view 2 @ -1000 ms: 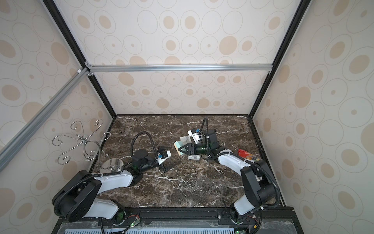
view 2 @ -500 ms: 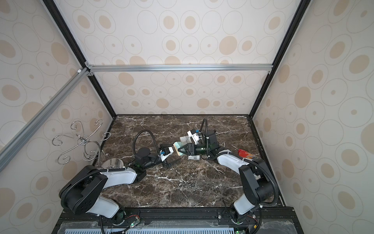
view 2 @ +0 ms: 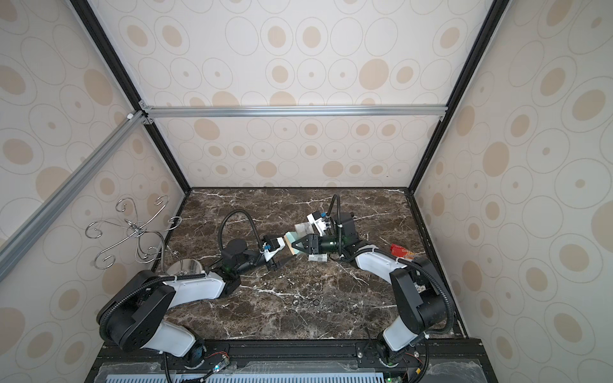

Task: Take the rings out of the lift-off lid box
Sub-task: Open the lid on the jewelry box.

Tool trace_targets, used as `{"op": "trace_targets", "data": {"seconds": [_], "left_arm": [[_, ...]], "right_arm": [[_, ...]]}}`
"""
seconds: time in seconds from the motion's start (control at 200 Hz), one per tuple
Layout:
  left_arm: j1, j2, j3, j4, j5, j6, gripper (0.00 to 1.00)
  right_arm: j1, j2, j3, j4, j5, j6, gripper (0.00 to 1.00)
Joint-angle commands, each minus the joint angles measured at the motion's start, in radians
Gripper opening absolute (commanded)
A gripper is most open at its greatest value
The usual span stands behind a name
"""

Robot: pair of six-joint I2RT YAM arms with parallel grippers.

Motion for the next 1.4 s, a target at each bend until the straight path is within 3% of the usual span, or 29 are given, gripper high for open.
{"op": "trace_targets", "data": {"seconds": [0.0,0.235,1.396], "left_arm": [[-0.008,0.004,0.036,0.002,-0.002,0.005,0.7],[-0.009,0.001,0.04,-0.005,0.003,0.004,0.63],[-0.008,-0.017,0.025,-0.046,0.001,0.002,0.56]], "right_arm": [[0.002,0.009,-0.011,0.037,-0.027,0.01,0.47],[0.002,0.011,-0.012,0.045,-0.027,0.016,0.47],[-0.06,-0.041,0.015,0.019,-0.02,0.007,0.51]]}}
